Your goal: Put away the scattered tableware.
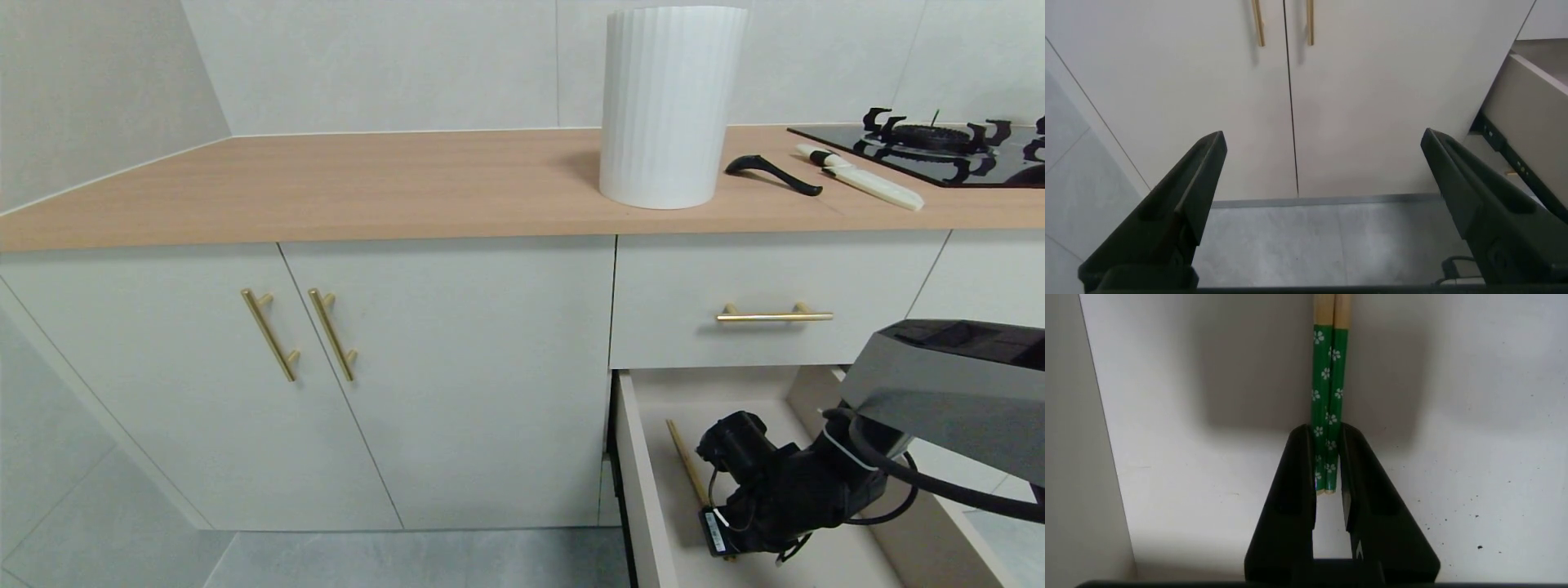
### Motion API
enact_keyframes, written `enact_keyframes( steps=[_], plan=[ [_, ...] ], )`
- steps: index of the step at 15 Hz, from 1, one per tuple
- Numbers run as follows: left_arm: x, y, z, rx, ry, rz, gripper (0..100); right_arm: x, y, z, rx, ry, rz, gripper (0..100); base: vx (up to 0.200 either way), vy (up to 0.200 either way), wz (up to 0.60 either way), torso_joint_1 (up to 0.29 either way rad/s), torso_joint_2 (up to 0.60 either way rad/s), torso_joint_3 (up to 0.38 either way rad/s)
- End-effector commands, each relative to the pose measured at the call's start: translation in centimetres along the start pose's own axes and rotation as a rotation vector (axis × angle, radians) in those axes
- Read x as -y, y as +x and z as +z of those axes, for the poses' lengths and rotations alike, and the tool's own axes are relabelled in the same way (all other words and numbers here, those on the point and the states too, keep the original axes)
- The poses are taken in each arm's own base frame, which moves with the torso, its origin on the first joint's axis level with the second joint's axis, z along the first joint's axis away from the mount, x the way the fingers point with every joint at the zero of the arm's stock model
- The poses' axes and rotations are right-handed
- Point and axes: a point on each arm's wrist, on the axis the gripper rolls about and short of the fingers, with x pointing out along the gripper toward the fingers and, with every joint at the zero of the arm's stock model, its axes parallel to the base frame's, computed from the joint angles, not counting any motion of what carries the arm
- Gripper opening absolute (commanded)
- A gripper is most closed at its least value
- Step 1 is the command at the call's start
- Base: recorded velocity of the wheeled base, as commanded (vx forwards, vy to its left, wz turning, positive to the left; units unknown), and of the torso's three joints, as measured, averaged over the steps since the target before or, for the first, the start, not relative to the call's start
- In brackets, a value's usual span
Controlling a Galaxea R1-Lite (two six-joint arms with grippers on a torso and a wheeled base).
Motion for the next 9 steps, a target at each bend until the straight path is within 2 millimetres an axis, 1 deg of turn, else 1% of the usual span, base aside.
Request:
enact_keyframes(
  steps=[1, 2, 7, 9],
  plan=[
    [0.0, 0.0, 0.0, 0.0, 0.0, 0.001, 100, -0.04, 0.07, -0.12, -0.005, -0.002, 0.0, 0, 0.0, 0.0, 0.0, 0.0, 0.0, 0.0],
    [0.0, 0.0, 0.0, 0.0, 0.0, 0.001, 100, -0.04, 0.07, -0.12, -0.005, -0.002, 0.0, 100, 0.0, 0.0, 0.0, 0.0, 0.0, 0.0],
    [0.0, 0.0, 0.0, 0.0, 0.0, 0.0, 100, -0.01, 0.03, -0.19, -0.008, -0.002, -0.001, 100, 0.0, 0.0, 0.0, 0.0, 0.0, 0.0],
    [0.0, 0.0, 0.0, 0.0, 0.0, 0.0, 100, 0.03, -0.36, -0.2, -0.005, -0.002, -0.002, 100, 0.0, 0.0, 0.0, 0.0, 0.0, 0.0]
  ],
)
